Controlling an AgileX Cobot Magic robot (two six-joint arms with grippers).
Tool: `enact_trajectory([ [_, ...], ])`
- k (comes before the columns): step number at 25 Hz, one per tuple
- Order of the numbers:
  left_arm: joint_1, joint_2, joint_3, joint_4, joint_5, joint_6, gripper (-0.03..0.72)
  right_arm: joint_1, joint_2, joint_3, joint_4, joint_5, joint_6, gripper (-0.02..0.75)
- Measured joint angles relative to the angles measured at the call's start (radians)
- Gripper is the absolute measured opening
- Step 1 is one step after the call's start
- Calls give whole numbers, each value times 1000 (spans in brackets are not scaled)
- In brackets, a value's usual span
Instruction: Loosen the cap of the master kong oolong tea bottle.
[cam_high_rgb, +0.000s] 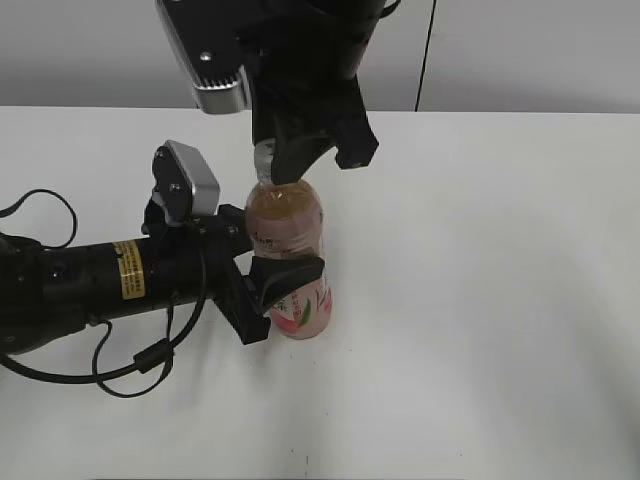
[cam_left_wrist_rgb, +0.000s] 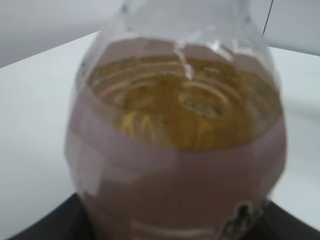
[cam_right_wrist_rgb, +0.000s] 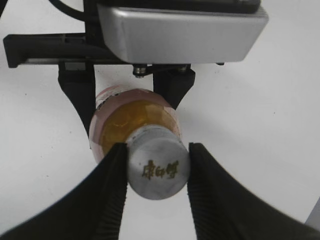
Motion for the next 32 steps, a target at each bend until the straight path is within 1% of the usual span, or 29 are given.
enact_trajectory([
  [4,0,0,0,7,3,2,385,0,-3,0,-5,4,-75,281],
  [8,0,0,-1,15,5,2,385,0,-13,2,-14,8,-92,281],
  [14,0,0,-1,19,6,-2,385,0,-70,2,-41,-6,-87,279],
  [17,0,0,-1,22,6,-2,385,0,-81,2,-73,-6,-35,279],
  [20,0,0,-1,23,6,-2,385,-21,-89,2,-97,-6,76,279],
  [24,0,0,-1,23,6,-2,385,-84,-90,2,-23,-6,336,277],
  [26,0,0,-1,24,6,-2,385,-116,-90,12,-7,-7,488,277],
  [30,0,0,-1,24,6,-2,385,-189,-90,79,-40,-7,792,277],
  [32,0,0,-1,24,6,-2,385,-228,-90,142,-50,-8,897,277],
])
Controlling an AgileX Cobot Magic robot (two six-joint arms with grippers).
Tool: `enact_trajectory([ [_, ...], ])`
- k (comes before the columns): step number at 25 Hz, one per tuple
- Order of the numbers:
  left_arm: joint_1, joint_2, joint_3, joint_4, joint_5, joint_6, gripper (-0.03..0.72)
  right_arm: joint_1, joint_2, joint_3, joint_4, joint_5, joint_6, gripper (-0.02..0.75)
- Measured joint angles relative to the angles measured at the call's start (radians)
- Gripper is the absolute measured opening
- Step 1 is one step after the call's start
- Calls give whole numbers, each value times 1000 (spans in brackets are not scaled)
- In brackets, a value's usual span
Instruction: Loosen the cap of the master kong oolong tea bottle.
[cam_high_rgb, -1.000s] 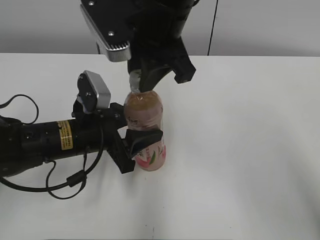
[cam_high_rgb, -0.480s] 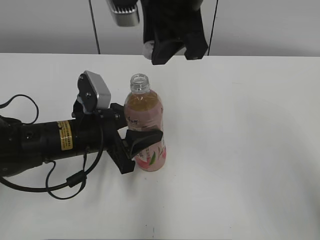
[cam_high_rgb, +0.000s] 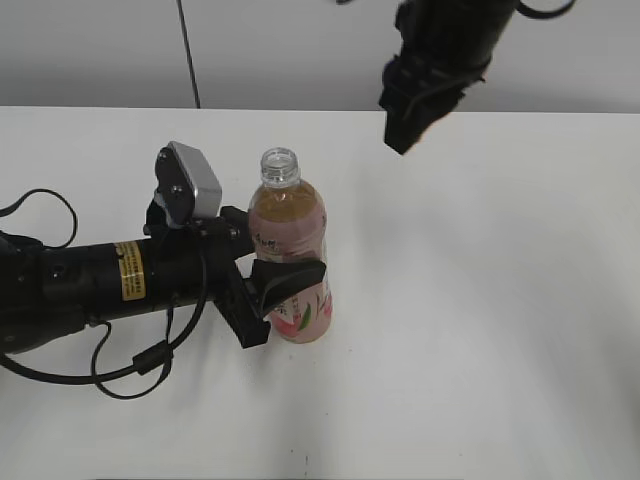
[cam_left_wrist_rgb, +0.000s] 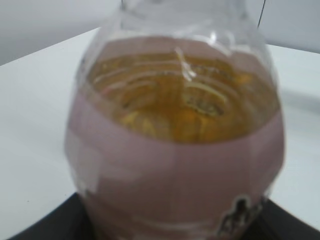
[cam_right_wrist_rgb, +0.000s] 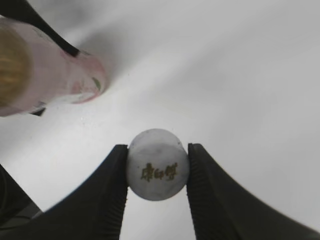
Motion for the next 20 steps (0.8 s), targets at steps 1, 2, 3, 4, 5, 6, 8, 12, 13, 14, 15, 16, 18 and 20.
enact_trajectory([
  [1,0,0,0,0,0,0,385,-18,0,33,-1,0,27,277],
  [2,0,0,0,0,0,0,385,-33,0,76,-4,0,52,277],
  [3,0,0,0,1,0,0,385,-43,0,122,-9,0,68,277],
  [4,0,0,0,1,0,0,385,-47,0,169,-11,0,75,277],
  [5,0,0,0,1,0,0,385,-49,1,208,-11,0,81,277],
  [6,0,0,0,1,0,0,385,-49,1,254,-11,-1,85,277],
  [8,0,0,0,1,-1,0,385,-49,1,327,-9,-12,88,276],
  [12,0,0,0,-1,-1,0,398,-49,3,408,-7,-9,98,276],
  [13,0,0,0,-1,-1,0,408,-49,3,414,-7,-9,102,276],
  [14,0,0,0,-1,-2,0,419,-49,3,417,-7,-9,106,276],
  [15,0,0,0,-1,-6,-1,426,-49,3,418,-7,-13,110,276],
  [16,0,0,0,0,-10,-2,435,-49,3,418,-7,-19,114,275],
  [18,0,0,0,0,-18,-4,454,-49,3,419,-7,-33,121,276],
  [20,0,0,0,0,-23,-5,476,-49,3,419,-7,-51,133,276],
])
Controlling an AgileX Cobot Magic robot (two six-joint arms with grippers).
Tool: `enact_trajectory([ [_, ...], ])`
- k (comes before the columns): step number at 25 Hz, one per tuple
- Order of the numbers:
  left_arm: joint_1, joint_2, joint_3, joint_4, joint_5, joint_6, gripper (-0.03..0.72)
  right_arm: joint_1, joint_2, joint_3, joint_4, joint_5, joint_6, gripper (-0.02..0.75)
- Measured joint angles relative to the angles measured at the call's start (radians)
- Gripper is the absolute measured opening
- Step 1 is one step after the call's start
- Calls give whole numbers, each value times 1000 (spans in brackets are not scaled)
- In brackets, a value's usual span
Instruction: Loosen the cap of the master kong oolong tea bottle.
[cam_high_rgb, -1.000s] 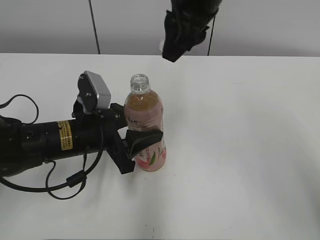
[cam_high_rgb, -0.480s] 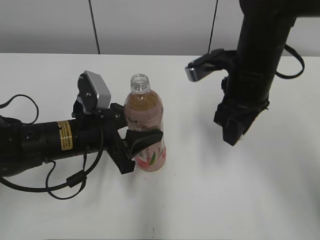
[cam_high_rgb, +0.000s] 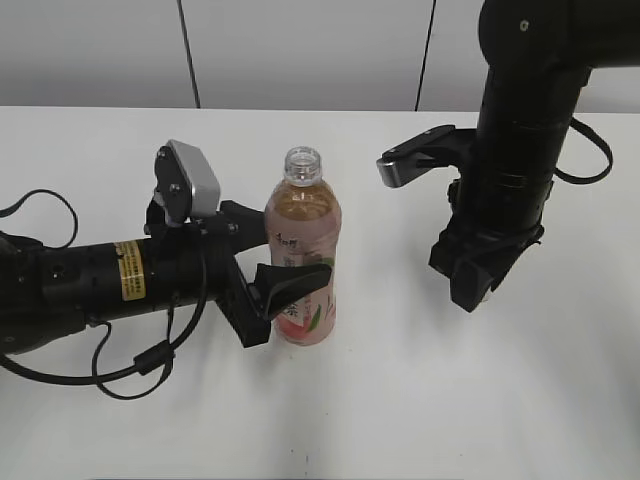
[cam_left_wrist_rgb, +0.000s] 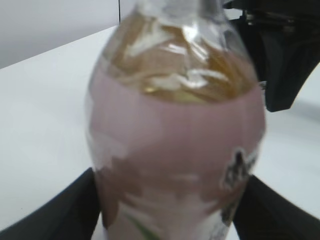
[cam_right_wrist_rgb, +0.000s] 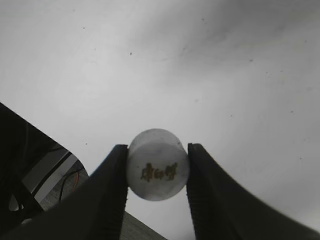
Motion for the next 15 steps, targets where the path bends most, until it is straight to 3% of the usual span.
enact_trajectory([
  [15,0,0,0,23,-6,-22,522,0,44,46,-39,-168,87,275],
])
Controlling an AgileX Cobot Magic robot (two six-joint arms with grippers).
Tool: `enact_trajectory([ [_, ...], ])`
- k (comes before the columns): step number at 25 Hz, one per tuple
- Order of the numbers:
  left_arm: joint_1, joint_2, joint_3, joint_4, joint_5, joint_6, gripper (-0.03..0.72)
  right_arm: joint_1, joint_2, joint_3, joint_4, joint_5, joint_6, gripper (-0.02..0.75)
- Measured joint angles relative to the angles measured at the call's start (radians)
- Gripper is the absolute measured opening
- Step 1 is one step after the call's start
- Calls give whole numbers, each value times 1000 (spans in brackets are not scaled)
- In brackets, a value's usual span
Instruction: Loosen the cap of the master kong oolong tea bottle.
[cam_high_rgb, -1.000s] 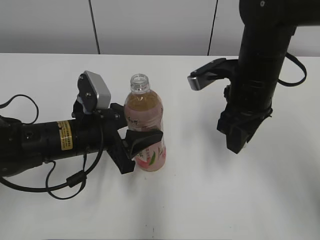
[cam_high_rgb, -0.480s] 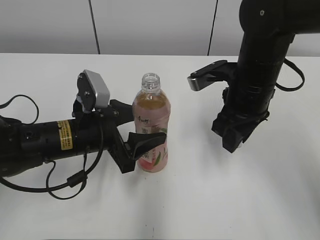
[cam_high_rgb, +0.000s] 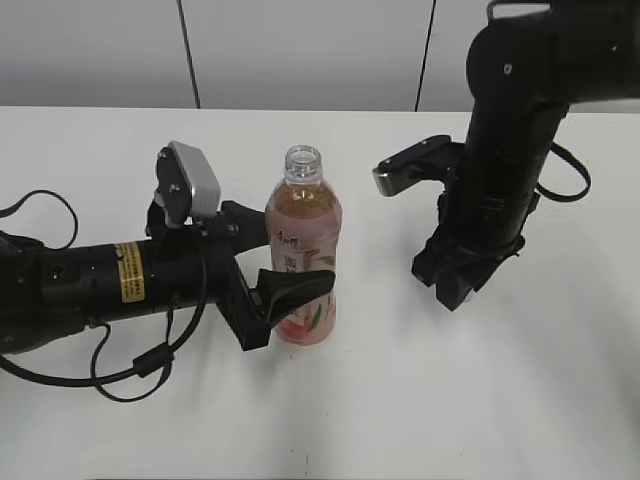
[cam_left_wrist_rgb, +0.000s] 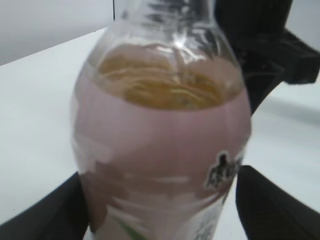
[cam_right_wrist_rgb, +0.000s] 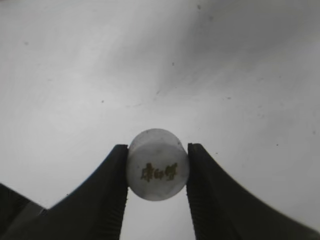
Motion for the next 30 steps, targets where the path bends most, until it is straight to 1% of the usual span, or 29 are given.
enact_trajectory([
  [7,3,0,0,27,4,-39,526,0,127,30,-15,-108,71,275],
  [11,39,0,0,87,6,-100,526,0,149,31,-15,-132,104,275],
  [12,53,0,0,105,7,-116,526,0,149,31,-15,-132,107,295],
  [13,67,0,0,127,6,-136,526,0,149,31,-15,-131,108,333],
  [15,92,0,0,168,-3,-172,526,0,149,31,-15,-130,110,459],
  [16,103,0,0,184,-10,-184,526,0,149,31,-15,-129,110,505],
  [17,109,0,0,206,-15,-194,526,0,149,31,-15,-127,110,540],
  [18,113,0,0,225,-18,-204,526,0,149,31,-15,-124,110,555],
  [21,116,-10,0,266,-17,-226,526,0,149,31,-13,-111,110,558],
  [26,116,-65,0,333,34,-283,526,0,143,31,-9,-94,110,561],
  [30,116,-126,17,355,80,-306,525,-1,125,31,-3,-85,110,562],
])
